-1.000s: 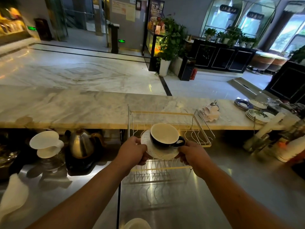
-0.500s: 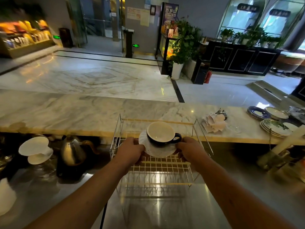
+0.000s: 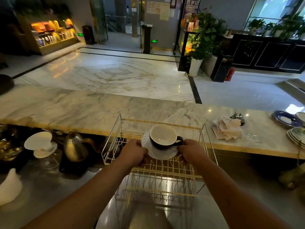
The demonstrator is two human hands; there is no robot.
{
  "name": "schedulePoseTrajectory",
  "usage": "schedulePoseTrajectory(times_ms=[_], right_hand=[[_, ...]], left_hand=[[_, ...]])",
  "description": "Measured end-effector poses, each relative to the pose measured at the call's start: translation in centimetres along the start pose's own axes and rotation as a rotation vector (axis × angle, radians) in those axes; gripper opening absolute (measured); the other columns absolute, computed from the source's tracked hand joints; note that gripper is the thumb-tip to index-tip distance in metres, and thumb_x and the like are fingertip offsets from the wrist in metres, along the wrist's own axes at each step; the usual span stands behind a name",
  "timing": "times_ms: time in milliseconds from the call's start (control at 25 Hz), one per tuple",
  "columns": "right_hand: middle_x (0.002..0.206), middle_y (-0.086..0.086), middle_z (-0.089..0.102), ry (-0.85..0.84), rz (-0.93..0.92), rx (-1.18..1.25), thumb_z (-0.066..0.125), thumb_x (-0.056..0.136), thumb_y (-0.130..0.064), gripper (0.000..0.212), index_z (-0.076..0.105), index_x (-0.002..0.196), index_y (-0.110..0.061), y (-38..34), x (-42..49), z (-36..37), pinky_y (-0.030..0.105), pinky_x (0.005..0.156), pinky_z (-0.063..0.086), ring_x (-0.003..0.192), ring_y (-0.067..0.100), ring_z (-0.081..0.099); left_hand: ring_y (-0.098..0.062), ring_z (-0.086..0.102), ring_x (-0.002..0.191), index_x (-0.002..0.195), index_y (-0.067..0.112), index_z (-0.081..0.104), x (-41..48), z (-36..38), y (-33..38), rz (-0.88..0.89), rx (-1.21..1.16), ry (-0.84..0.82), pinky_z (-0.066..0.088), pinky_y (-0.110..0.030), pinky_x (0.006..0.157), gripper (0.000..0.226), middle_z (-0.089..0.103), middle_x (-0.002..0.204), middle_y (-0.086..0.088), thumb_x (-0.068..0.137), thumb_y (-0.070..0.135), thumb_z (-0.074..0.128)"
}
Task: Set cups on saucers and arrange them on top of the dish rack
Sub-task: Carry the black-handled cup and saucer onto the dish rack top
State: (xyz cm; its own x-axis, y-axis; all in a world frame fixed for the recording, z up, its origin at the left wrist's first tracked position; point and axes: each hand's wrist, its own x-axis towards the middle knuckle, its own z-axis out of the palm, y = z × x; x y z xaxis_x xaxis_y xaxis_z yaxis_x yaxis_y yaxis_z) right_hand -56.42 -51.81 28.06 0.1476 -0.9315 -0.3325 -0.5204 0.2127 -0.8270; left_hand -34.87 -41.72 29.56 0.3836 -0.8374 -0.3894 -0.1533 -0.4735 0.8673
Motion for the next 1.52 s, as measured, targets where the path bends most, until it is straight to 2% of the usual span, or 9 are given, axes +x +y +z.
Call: schedulePoseTrajectory(times_ms=[280, 680, 800, 920, 1000, 1080, 1200, 1320, 1520], right_hand=[[0.083, 0.017, 0.076, -0.019, -0.023, -0.072, 0.06, 0.097, -0.011, 0.006, 0.066, 0.097, -0.012, 0.6, 0.8, -0.1, 0.024, 0.044, 0.051, 0.05, 0.015, 0.064], [0.08, 0.019, 0.077, -0.058, -0.058, -0.072, 0.06, 0.097, -0.013, 0.011, 0.069, 0.091, -0.01, 0.9, 0.3, -0.4, 0.039, 0.058, 0.058, 0.047, 0.019, 0.062], [0.073, 0.011, 0.077, -0.086, -0.093, -0.051, 0.06, 0.096, -0.016, 0.017, 0.073, 0.085, -0.018, 0.3, -1.5, -1.2, 0.032, 0.052, 0.055, 0.044, 0.012, 0.06], [0.069, -0.003, 0.072, 0.06, -0.275, -0.365, 0.06, 0.095, -0.027, 0.011, 0.067, 0.089, -0.032, 0.6, -4.1, -1.6, 0.018, 0.043, 0.045, 0.043, 0.003, 0.061], [0.083, -0.008, 0.071, 0.146, -0.464, -0.56, 0.057, 0.096, -0.027, 0.012, 0.068, 0.1, -0.028, 1.2, -5.9, -1.4, 0.019, 0.053, 0.047, 0.061, 0.001, 0.064], [0.112, -0.001, 0.07, 0.097, -0.632, -0.666, 0.053, 0.098, -0.026, 0.025, 0.066, 0.119, -0.024, 2.0, -7.3, -1.0, 0.027, 0.079, 0.053, 0.094, 0.009, 0.064], [0.154, -0.001, 0.048, -0.03, -0.718, -0.84, 0.045, 0.102, -0.031, 0.047, 0.045, 0.148, -0.026, 2.6, -8.0, -0.6, 0.041, 0.111, 0.042, 0.139, 0.02, 0.044], [0.167, -0.001, 0.025, -0.13, -0.73, -0.957, 0.041, 0.104, -0.032, 0.056, 0.027, 0.158, -0.026, 2.8, -8.0, -0.2, 0.045, 0.12, 0.032, 0.152, 0.02, 0.022], [0.17, -0.001, 0.008, -0.166, -0.745, -1.084, 0.036, 0.106, -0.036, 0.061, 0.013, 0.161, -0.022, 3.4, -8.0, -0.1, 0.044, 0.123, 0.022, 0.155, 0.019, 0.003]], left_hand=[[-0.02, 0.075, 0.065, 0.106, 0.021, 0.053, 0.3, 0.8, -0.1, -0.013, 0.036, 0.014, 0.057, -0.026, 0.048, 0.02, 0.073, 0.098, -0.015, 0.097, 0.006, 0.062], [-0.022, 0.077, 0.067, 0.126, 0.008, 0.056, -0.1, 0.7, 0.0, -0.05, 0.074, -0.001, 0.064, -0.033, 0.057, 0.031, 0.078, 0.09, -0.014, 0.096, 0.009, 0.065], [-0.018, 0.075, 0.063, 0.134, 0.011, 0.054, -0.9, 0.3, 0.1, -0.053, 0.097, 0.002, 0.062, -0.033, 0.055, 0.039, 0.079, 0.08, -0.008, 0.098, 0.018, 0.066], [-0.011, 0.072, 0.072, 0.129, 0.03, 0.056, -2.4, -0.1, -1.2, 0.15, 0.428, 0.149, 0.058, -0.034, 0.065, 0.039, 0.075, 0.086, 0.004, 0.092, 0.041, 0.062], [-0.006, 0.067, 0.078, 0.122, 0.033, 0.061, -3.6, 0.2, -2.2, 0.359, 0.6, 0.202, 0.052, -0.03, 0.066, 0.03, 0.074, 0.094, 0.008, 0.096, 0.046, 0.055], [-0.006, 0.065, 0.093, 0.122, 0.03, 0.066, -4.3, 0.8, -2.9, 0.55, 0.702, 0.198, 0.048, -0.024, 0.074, 0.03, 0.074, 0.112, 0.007, 0.101, 0.044, 0.051], [-0.019, 0.05, 0.137, 0.144, 0.027, 0.056, -4.6, 1.9, -4.0, 0.667, 0.853, 0.068, 0.039, -0.034, 0.11, 0.044, 0.057, 0.15, 0.001, 0.106, 0.043, 0.042], [-0.019, 0.023, 0.155, 0.159, 0.025, 0.036, -4.6, 2.8, -4.9, 0.683, 0.939, -0.024, 0.011, -0.033, 0.124, 0.054, 0.033, 0.168, -0.002, 0.108, 0.045, 0.034], [-0.02, 0.018, 0.157, 0.161, 0.023, 0.029, -4.6, 3.2, -5.7, 0.707, 1.044, 0.021, 0.008, -0.038, 0.126, 0.061, 0.026, 0.17, -0.005, 0.107, 0.05, 0.03]])
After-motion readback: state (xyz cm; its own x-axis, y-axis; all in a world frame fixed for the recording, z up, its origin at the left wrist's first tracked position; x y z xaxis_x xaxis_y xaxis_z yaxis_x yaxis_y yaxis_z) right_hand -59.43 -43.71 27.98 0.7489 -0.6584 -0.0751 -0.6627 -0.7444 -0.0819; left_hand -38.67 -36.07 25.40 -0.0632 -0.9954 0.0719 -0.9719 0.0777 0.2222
